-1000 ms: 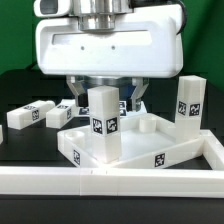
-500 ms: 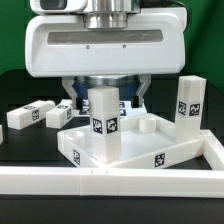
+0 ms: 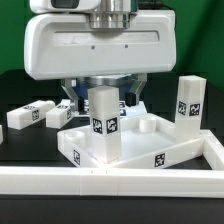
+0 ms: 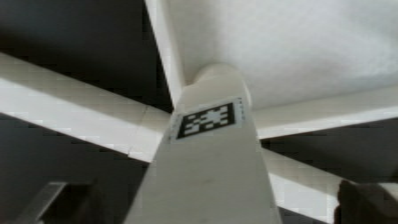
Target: Assemble desk
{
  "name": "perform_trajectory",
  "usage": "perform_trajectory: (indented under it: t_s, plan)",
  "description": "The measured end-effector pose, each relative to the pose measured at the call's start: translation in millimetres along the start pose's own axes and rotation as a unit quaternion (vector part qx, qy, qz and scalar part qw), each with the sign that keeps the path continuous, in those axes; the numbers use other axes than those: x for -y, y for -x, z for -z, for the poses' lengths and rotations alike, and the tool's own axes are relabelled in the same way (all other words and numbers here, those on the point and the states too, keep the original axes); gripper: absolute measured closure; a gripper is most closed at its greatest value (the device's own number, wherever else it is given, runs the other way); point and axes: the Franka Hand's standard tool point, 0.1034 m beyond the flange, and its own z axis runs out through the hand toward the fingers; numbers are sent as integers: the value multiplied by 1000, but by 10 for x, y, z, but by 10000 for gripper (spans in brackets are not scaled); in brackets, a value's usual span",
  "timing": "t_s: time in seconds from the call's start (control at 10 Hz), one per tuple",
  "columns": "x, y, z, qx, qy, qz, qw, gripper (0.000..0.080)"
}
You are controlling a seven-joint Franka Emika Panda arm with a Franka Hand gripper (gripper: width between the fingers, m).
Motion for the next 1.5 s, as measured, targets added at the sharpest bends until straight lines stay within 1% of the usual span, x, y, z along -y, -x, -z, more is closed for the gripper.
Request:
perform_trajectory:
  t_s: [0.2,0.3,0.7,1.0,1.2,1.3,1.4,1.5]
  plan:
    - [-4,4,-4,0,0,-1,1000,415]
    - [-4,7,-7,1,0,-1,1000,511]
    - [-5,10,-11,1,-1,-16,1000,511]
    - [-3,9,-11,1,-1,-132,991,511]
    - [4,3,-10,-2,-6,-235,972,510]
    - [12,-1,-10,-2,-7,-260,966,509]
    - [34,-11,-12,-2,-10,-325,946,509]
    - [40,-12,-14,-2,-10,-352,936,509]
